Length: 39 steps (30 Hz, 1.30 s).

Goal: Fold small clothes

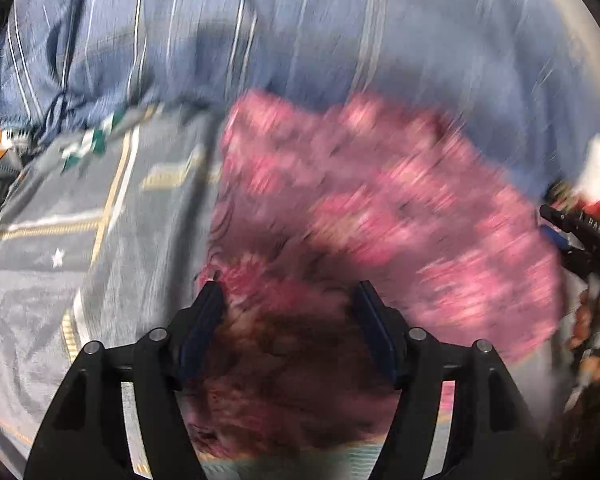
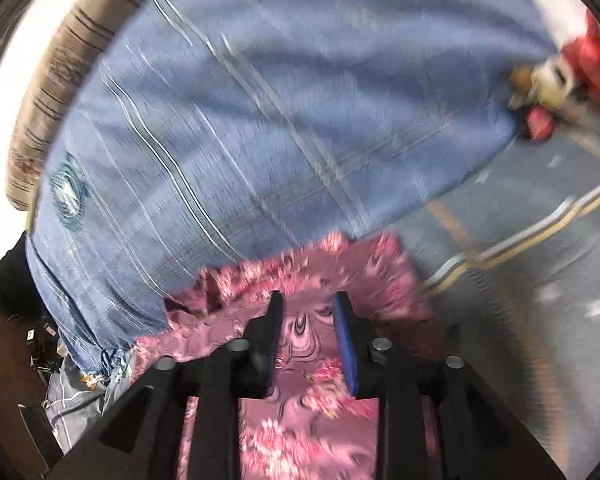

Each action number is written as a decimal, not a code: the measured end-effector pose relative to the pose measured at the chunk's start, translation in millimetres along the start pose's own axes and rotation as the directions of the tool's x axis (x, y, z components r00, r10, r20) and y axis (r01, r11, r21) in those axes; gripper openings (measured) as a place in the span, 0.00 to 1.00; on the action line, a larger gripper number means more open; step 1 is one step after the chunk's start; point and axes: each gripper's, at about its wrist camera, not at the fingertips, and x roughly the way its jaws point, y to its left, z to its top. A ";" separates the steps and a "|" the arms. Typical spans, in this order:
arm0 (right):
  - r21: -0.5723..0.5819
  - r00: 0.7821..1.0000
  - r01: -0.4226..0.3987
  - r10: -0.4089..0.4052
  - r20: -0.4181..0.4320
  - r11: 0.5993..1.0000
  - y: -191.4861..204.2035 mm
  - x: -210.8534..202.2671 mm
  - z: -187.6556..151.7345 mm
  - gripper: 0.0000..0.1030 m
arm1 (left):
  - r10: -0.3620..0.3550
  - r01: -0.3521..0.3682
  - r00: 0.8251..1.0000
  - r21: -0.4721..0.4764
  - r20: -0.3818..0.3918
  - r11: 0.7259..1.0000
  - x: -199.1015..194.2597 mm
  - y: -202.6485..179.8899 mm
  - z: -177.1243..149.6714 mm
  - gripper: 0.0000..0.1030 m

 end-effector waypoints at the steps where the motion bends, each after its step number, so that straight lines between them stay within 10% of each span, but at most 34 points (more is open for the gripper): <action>1: 0.005 0.995 0.039 -0.038 -0.096 0.999 -0.6 21.2 -5.2 0.46 | 0.004 -0.004 0.999 -0.001 0.034 1.000 -0.6 3.3 -1.9 0.77; 5: -0.080 0.988 0.131 -0.137 -0.076 0.988 15.4 25.0 -7.2 0.37 | -0.037 0.037 0.999 -0.053 0.000 0.998 1.0 14.8 1.9 0.78; 9: -0.053 0.983 0.140 -0.132 0.124 0.989 19.7 -3.7 -4.6 0.43 | -0.033 0.033 0.999 -0.056 0.002 0.998 0.9 17.6 2.1 0.78; 12: -0.087 0.971 0.229 -0.234 -0.057 0.970 1.7 31.3 -17.7 0.54 | -0.017 0.017 1.000 -0.037 0.008 0.999 0.1 14.4 1.4 0.78; 15: -0.159 0.960 0.277 -0.280 -0.001 0.948 13.0 18.5 -25.5 0.51 | -0.020 0.021 1.000 -0.036 0.012 0.999 1.4 14.0 1.7 0.78; 21: -0.209 0.992 0.123 -0.118 0.035 0.970 51.7 -2.0 -58.0 0.60 | -0.007 0.007 1.000 -0.017 0.023 1.000 -1.5 10.7 -1.1 0.78; 23: -0.289 0.976 0.170 -0.203 -0.085 0.942 55.3 24.7 -81.1 0.63 | -0.007 0.007 1.000 -0.005 0.029 1.000 -5.9 10.3 -2.5 0.78; 25: -0.419 0.958 0.251 -0.286 -0.023 0.873 74.4 25.6 -95.0 0.64 | 0.000 0.000 0.999 0.005 0.050 1.000 -14.3 13.1 -3.2 0.78; 32: -0.370 0.980 0.173 -0.197 -0.028 0.913 92.0 6.2 -110.0 0.77 | 0.041 -0.042 0.999 0.008 0.022 0.999 -11.8 28.2 -3.2 0.78; 34: -0.407 0.949 0.222 -0.292 -0.119 0.886 82.7 32.4 -126.3 0.78 | 0.035 -0.035 0.999 0.019 -0.005 0.999 -5.2 28.7 -7.3 0.78; 36: -0.527 0.935 0.284 -0.353 -0.033 0.801 97.8 32.1 -138.8 0.77 | -0.007 0.007 1.000 -0.007 -0.014 1.000 -9.9 37.9 -4.8 0.78; 39: -0.524 0.941 0.262 -0.336 -0.048 0.810 110.6 24.7 -145.8 0.76 | 0.037 -0.035 0.999 -0.071 0.027 0.997 -21.4 62.3 1.9 0.78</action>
